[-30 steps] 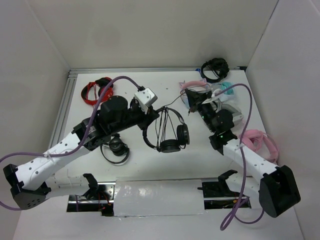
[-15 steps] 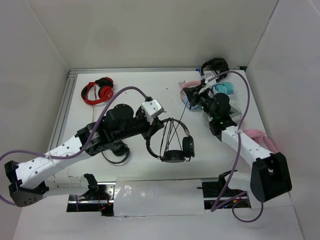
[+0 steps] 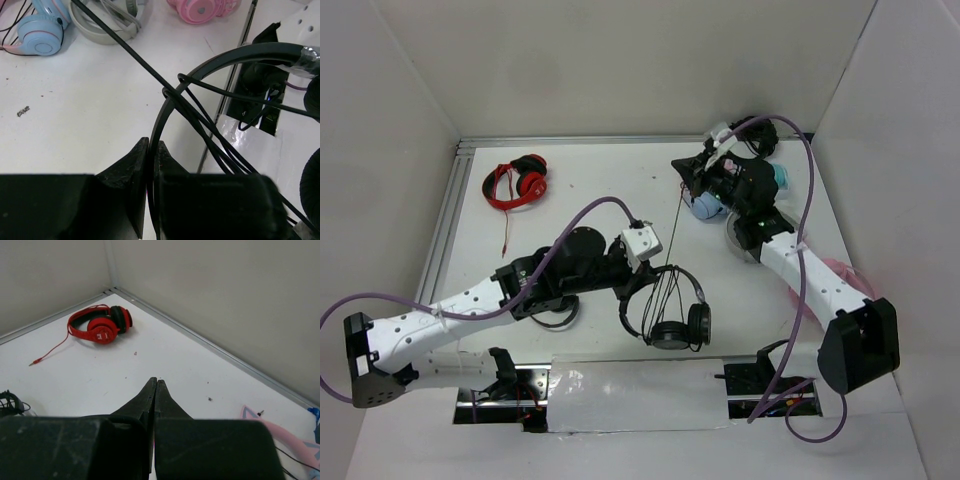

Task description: Wrap the headphones

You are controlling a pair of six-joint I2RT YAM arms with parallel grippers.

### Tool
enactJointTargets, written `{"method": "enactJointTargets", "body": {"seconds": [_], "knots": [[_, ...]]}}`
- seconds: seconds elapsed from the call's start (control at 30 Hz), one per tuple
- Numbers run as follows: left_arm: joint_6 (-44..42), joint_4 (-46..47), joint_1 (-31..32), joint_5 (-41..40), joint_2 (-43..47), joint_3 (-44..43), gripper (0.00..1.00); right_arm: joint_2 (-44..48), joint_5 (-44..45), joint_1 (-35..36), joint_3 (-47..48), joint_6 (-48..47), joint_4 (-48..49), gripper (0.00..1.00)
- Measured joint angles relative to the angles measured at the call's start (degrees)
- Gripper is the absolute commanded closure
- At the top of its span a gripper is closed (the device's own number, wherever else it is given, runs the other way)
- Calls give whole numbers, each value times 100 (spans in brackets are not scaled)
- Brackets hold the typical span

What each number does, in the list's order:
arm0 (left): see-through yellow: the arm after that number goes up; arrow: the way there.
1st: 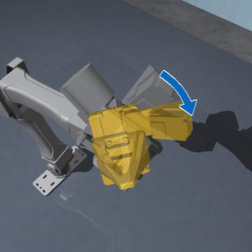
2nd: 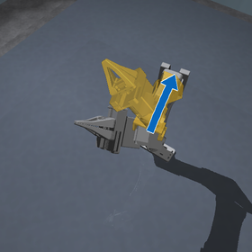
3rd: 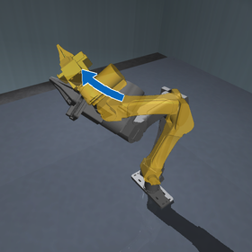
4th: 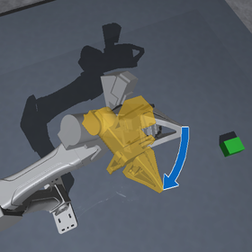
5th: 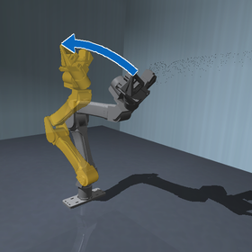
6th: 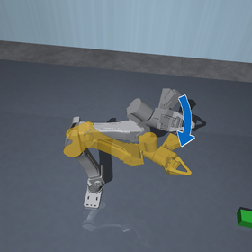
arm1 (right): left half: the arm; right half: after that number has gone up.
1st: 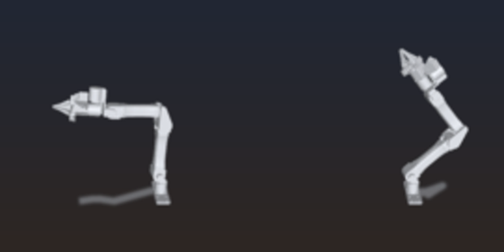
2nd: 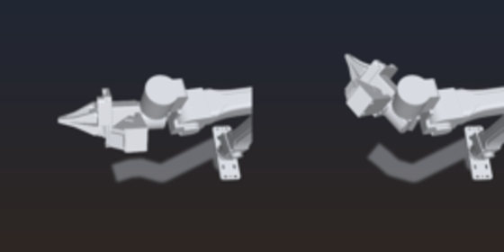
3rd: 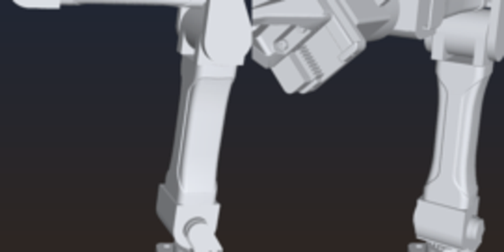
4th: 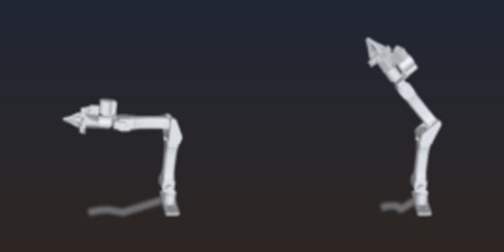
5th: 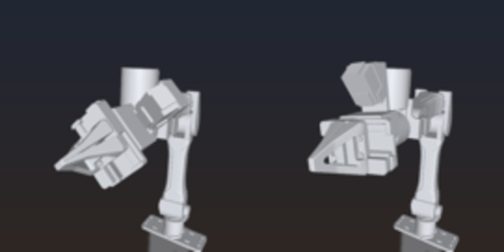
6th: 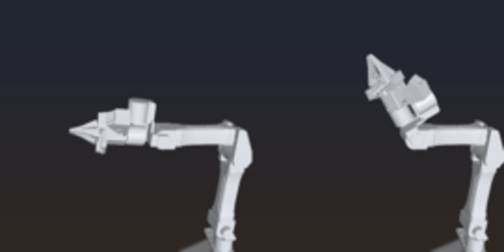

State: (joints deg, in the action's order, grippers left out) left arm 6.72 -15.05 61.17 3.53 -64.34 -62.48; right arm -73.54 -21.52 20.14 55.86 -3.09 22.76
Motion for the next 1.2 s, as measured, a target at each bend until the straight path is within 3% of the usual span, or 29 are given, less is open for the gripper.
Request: {"method": "enactJointTargets", "body": {"seconds": [0.3,0.47,0.87,1.03,1.2], "knots": [[-48,223,33,52,118,0,100,-726,-446,136,74,-81,-262,100],[-46,101,94,-415,190,-22,100,-776,-275,184,-522,258,2,100],[282,603,138,-2498,737,-4,100,564,-17,562,-2691,2306,765,100],[407,824,90,-3314,341,-435,100,1141,236,1287,-3180,2627,658,100],[715,737,-413,-3340,-212,-1060,100,1703,688,1838,-3488,2804,568,100]]}}
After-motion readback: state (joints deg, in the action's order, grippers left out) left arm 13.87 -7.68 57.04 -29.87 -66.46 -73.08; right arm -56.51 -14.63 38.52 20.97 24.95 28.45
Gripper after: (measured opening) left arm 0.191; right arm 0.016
